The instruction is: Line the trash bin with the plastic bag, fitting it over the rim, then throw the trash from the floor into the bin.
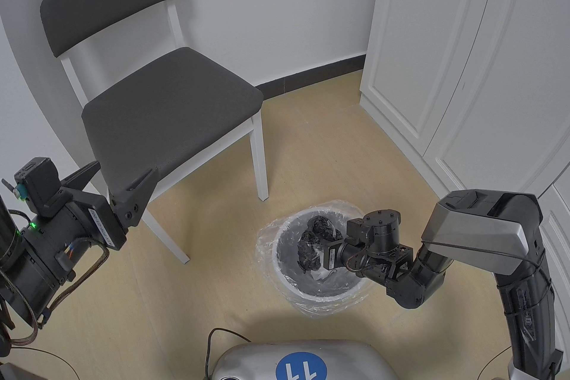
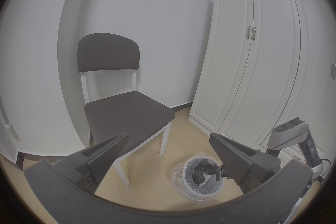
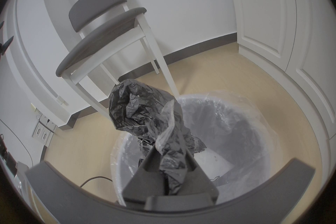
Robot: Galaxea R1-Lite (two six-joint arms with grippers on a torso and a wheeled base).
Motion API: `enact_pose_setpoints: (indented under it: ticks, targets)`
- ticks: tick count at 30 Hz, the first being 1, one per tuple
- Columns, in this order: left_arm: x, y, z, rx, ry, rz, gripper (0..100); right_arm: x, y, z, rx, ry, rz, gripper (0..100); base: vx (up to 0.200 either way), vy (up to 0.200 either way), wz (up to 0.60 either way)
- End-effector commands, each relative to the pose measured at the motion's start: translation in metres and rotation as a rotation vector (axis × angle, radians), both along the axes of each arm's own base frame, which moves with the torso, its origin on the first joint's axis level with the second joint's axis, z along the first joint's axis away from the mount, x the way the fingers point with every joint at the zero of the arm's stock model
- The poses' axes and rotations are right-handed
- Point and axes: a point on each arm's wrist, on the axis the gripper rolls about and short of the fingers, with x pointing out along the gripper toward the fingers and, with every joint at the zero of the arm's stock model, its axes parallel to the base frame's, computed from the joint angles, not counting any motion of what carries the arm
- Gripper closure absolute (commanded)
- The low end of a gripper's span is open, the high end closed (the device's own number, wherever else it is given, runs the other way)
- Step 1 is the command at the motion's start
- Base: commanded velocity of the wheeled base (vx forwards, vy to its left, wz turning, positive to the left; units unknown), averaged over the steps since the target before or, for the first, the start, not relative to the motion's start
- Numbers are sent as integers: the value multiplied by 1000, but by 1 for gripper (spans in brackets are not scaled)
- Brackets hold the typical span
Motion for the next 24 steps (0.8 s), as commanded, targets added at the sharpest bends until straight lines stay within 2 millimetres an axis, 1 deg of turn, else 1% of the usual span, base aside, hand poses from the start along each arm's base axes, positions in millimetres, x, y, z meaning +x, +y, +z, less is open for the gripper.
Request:
enact_pose_setpoints:
  ticks: [1, 3, 6, 9, 11, 14, 18, 24]
  targets:
    - [0, 1, 1, -1, -5, 3, 0, 6, -9, -13, -15, 25, -25, 100, 0, 0, 0]
    - [0, 1, 1, -1, -5, 3, 0, 6, -9, -13, -15, 25, -25, 100, 0, 0, 0]
    - [-2, 2, 3, 20, -22, 4, 0, 8, -10, -21, -34, 44, -25, 100, 0, 0, 0]
    - [-3, 2, 2, 24, -21, 2, 0, 10, -9, -23, -35, 45, -27, 100, 0, 0, 0]
    - [-3, 2, 3, 23, -22, 2, 0, 15, -12, -28, -34, 48, -38, 100, 0, 0, 0]
    - [-3, 2, 2, 24, -21, 2, 0, 19, -11, -35, -32, 47, -42, 100, 0, 0, 0]
    - [-3, 2, 1, 26, -19, 2, 0, 20, -10, -42, -39, 57, -43, 100, 0, 0, 0]
    - [-3, 2, 0, 28, -16, 1, 0, 18, -10, -41, -42, 60, -39, 100, 0, 0, 0]
